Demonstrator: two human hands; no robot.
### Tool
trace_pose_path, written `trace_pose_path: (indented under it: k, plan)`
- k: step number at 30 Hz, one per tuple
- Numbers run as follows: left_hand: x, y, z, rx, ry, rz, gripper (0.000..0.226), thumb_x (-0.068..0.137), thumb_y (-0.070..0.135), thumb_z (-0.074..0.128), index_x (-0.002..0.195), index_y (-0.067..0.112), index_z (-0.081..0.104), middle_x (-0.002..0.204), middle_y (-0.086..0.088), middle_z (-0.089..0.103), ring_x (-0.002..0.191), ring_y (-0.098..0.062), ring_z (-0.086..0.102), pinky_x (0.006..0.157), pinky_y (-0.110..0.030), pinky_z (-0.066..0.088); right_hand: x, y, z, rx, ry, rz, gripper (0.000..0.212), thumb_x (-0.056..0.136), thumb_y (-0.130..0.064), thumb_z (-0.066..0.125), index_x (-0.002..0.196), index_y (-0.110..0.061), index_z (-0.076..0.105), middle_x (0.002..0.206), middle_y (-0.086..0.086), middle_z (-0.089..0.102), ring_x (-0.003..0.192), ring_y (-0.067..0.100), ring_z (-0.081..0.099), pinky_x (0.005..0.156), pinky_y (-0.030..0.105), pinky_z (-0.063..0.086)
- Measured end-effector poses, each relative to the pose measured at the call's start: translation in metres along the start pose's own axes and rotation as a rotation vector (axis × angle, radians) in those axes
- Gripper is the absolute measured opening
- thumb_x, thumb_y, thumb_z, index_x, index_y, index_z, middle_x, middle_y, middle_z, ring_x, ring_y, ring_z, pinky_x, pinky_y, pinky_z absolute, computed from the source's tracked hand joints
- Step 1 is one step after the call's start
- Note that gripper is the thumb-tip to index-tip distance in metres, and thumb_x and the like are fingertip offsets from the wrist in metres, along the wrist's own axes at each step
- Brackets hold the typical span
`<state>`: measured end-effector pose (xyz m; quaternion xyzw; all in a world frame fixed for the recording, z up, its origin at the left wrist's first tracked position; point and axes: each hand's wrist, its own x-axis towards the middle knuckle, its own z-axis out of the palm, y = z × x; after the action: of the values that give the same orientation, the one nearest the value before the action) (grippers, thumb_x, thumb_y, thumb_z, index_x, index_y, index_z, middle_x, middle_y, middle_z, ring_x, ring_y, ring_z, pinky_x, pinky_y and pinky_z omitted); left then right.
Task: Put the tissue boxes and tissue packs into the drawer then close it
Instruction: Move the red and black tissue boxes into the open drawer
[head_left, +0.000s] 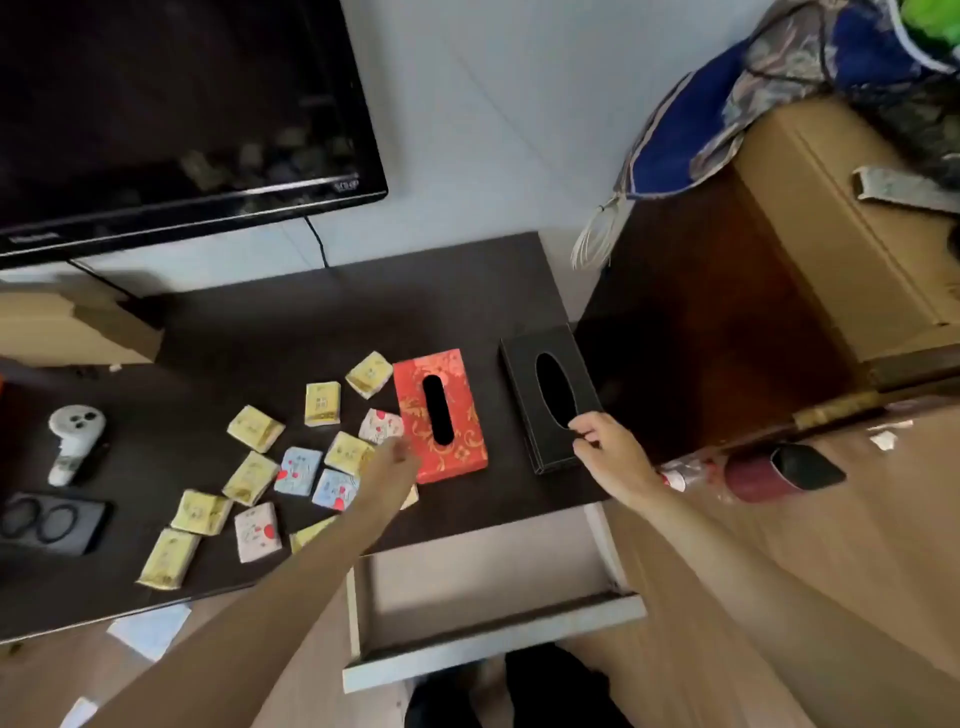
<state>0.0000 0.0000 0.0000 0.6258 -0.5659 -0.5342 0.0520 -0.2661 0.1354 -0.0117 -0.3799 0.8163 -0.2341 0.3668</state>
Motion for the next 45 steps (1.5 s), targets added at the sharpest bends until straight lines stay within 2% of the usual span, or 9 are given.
trace_pose_path:
  k: [4, 7, 11, 20, 28, 32, 35, 40, 45]
  plan:
    - [0.046, 0.02, 0.026, 0.132, 0.143, 0.089, 0.014, 0.082, 0.01, 0.062, 0.096, 0.01, 0.059, 0.095, -0.013, 0.063, 0.088, -0.033, 0.06, 0.07, -0.044, 0.049, 0.05, 0.009, 0.002, -0.05, 0.118, 0.068, 0.052, 0.098, -0.011, 0.065, 0.147, -0.011, 0.048, 0.15, 0.011, 0.05, 0.139, 0.028, 0.046, 0.11, 0.043, 0.044]
    - [0.072, 0.005, 0.055, 0.234, 0.191, 0.055, 0.06, 0.081, 0.014, 0.064, 0.134, 0.003, 0.04, 0.141, -0.018, 0.041, 0.131, -0.039, 0.037, 0.105, -0.051, 0.038, 0.082, 0.025, 0.017, 0.008, 0.14, 0.127, 0.065, 0.097, -0.016, 0.068, 0.153, -0.009, 0.037, 0.155, 0.014, 0.045, 0.142, 0.034, 0.043, 0.112, 0.051, 0.044]
    - [0.103, -0.002, 0.067, 0.132, 0.335, 0.098, 0.077, 0.082, 0.012, 0.062, 0.149, 0.007, 0.023, 0.154, -0.014, 0.024, 0.143, -0.032, 0.018, 0.116, -0.046, 0.021, 0.111, 0.045, 0.035, 0.068, 0.164, 0.209, 0.068, 0.1, -0.032, 0.063, 0.157, -0.016, 0.03, 0.157, 0.01, 0.045, 0.14, 0.035, 0.048, 0.108, 0.057, 0.046]
    - [0.134, -0.022, 0.056, -0.098, 0.304, 0.052, 0.048, 0.084, 0.019, 0.064, 0.127, 0.019, 0.044, 0.106, 0.006, 0.058, 0.105, -0.023, 0.06, 0.089, -0.041, 0.049, 0.116, 0.063, 0.057, -0.077, 0.431, 0.142, 0.051, 0.091, -0.037, 0.066, 0.138, -0.023, 0.051, 0.121, 0.002, 0.072, 0.104, 0.032, 0.07, 0.082, 0.037, 0.051]
    - [0.085, -0.014, 0.062, -0.267, 0.307, 0.185, 0.061, 0.078, 0.009, 0.069, 0.132, 0.025, 0.045, 0.121, 0.007, 0.06, 0.113, -0.013, 0.058, 0.098, -0.034, 0.049, 0.077, 0.059, 0.043, 0.222, 0.352, 0.359, 0.047, 0.075, -0.023, 0.079, 0.119, -0.036, 0.068, 0.107, -0.011, 0.075, 0.1, 0.019, 0.07, 0.082, 0.037, 0.058]
    - [0.029, -0.049, 0.074, -0.408, 0.262, 0.194, 0.065, 0.076, 0.009, 0.067, 0.132, 0.031, 0.044, 0.116, 0.014, 0.062, 0.104, 0.002, 0.06, 0.086, -0.021, 0.052, 0.003, 0.08, 0.066, 0.41, 0.38, 0.385, 0.047, 0.073, -0.022, 0.078, 0.107, -0.053, 0.067, 0.098, -0.022, 0.075, 0.087, 0.001, 0.072, 0.067, 0.024, 0.059]
    - [-0.005, -0.086, 0.087, -0.441, 0.242, 0.147, 0.065, 0.076, 0.008, 0.068, 0.133, 0.029, 0.045, 0.114, 0.013, 0.064, 0.101, 0.002, 0.062, 0.091, -0.03, 0.054, -0.039, 0.093, 0.091, 0.521, 0.443, 0.429, 0.044, 0.072, -0.026, 0.077, 0.111, -0.045, 0.068, 0.095, -0.024, 0.076, 0.08, -0.003, 0.073, 0.058, 0.018, 0.058]
    - [-0.036, -0.142, 0.105, -0.396, 0.269, 0.071, 0.076, 0.076, 0.01, 0.073, 0.141, 0.032, 0.04, 0.127, 0.012, 0.057, 0.112, 0.003, 0.057, 0.096, -0.028, 0.052, -0.065, 0.111, 0.135, 0.518, 0.521, 0.409, 0.044, 0.073, -0.018, 0.076, 0.115, -0.028, 0.069, 0.095, -0.004, 0.076, 0.089, 0.011, 0.073, 0.077, 0.028, 0.062]
    - [-0.044, -0.184, 0.124, -0.357, 0.336, 0.107, 0.069, 0.077, 0.015, 0.075, 0.135, 0.032, 0.043, 0.124, 0.008, 0.058, 0.114, -0.005, 0.059, 0.095, -0.035, 0.055, -0.07, 0.126, 0.157, 0.476, 0.503, 0.283, 0.068, 0.077, -0.003, 0.073, 0.141, -0.014, 0.054, 0.128, 0.019, 0.065, 0.116, 0.034, 0.065, 0.102, 0.051, 0.054]
